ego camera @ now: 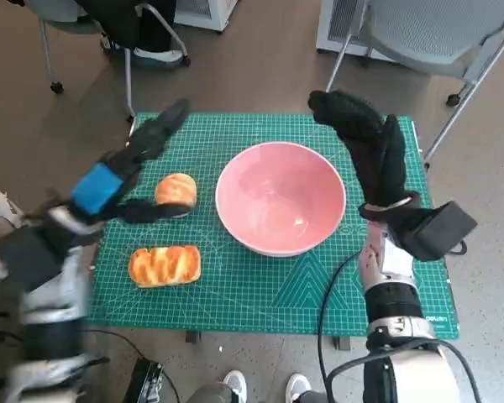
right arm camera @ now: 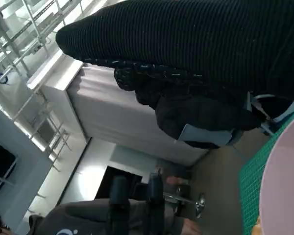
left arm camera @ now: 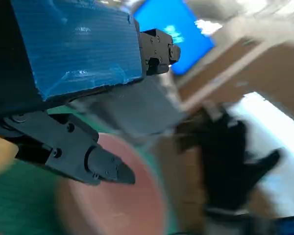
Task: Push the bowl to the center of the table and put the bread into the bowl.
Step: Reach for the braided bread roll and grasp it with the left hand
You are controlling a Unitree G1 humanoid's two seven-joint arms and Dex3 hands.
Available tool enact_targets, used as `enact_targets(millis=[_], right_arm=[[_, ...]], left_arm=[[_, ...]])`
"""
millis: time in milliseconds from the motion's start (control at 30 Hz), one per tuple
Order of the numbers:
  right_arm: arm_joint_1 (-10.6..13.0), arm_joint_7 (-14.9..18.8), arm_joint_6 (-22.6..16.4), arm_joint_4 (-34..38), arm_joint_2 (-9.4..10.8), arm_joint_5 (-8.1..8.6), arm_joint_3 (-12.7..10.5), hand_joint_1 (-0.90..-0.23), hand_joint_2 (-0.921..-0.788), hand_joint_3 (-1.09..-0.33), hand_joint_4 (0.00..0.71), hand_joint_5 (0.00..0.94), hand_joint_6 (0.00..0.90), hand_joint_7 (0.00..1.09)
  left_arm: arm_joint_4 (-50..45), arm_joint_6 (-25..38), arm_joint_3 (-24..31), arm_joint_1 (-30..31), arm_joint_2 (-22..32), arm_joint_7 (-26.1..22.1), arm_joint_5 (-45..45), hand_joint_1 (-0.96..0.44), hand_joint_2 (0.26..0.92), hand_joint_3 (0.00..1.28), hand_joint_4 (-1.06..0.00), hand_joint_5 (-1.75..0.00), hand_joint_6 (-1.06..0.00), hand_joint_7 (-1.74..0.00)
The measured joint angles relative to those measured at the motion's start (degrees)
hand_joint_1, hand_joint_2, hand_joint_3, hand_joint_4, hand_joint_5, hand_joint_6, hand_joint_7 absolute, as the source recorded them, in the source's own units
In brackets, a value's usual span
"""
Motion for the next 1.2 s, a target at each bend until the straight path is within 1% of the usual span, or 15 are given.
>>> enact_targets(millis=[100,233,433,567,667,800,933,1067,1200], right_arm=[[0.0,0.0,0.0,-0.1,0.1,-0.01,0.1,-0.673,-0.921,-0.799,0.178,0.001,0.243,0.10],[0.0,0.0,0.0,-0.1,0.2,-0.01,0.3,-0.672,-0.921,-0.799,0.176,0.000,0.241,0.10],[0.1,0.0,0.1,0.0,0.6,-0.01,0.6,-0.671,-0.921,-0.800,0.175,0.000,0.239,0.11],[0.1,0.0,0.1,0.0,0.9,-0.01,0.8,-0.673,-0.921,-0.800,0.174,0.000,0.237,0.11],[0.2,0.0,0.2,0.0,0.9,0.01,0.8,-0.675,-0.921,-0.800,0.174,0.000,0.236,0.11],[0.4,0.1,0.2,0.1,0.9,0.04,0.7,-0.676,-0.921,-0.800,0.175,0.001,0.235,0.11],[0.4,0.1,0.2,0.3,0.8,0.05,0.7,-0.676,-0.921,-0.800,0.176,0.001,0.235,0.12],[0.4,0.1,0.4,0.6,0.8,0.06,0.7,-0.676,-0.921,-0.800,0.176,0.001,0.235,0.12],[0.4,0.1,0.6,0.8,0.8,0.05,0.7,-0.676,-0.921,-0.800,0.176,0.001,0.233,0.13]], left_arm=[[-5.7,3.8,0.8,3.1,2.2,0.2,1.9,-0.32,0.663,0.00,0.00,0.00,-0.05,-0.03],[-13.4,6.5,2.5,7.6,4.1,0.4,2.4,-0.33,0.665,0.00,0.00,0.00,-0.09,-0.05],[-19.4,9.2,3.3,10.3,6.4,0.4,2.5,-0.33,0.671,0.00,0.00,0.00,-0.15,-0.08],[-22.4,13.3,3.2,11.7,7.7,0.6,3.6,-0.28,0.672,0.00,-0.01,0.00,-0.19,-0.09],[-25.4,17.4,2.4,13.0,8.5,1.4,6.9,-0.26,0.671,0.00,-0.04,-0.02,-0.22,-0.10],[-29.7,23.7,-0.3,14.8,9.4,2.3,12.6,-0.25,0.673,0.00,-0.10,-0.01,-0.28,-0.06],[-33.1,29.8,-4.8,15.5,10.1,2.5,18.6,-0.25,0.673,0.00,-0.15,-0.02,-0.30,-0.04],[-33.0,31.9,-10.4,15.5,10.1,2.9,24.4,-0.26,0.673,0.00,-0.18,-0.03,-0.32,-0.03],[-30.9,32.0,-14.7,15.0,10.1,3.4,28.8,-0.27,0.674,0.00,-0.21,-0.02,-0.33,-0.03]])
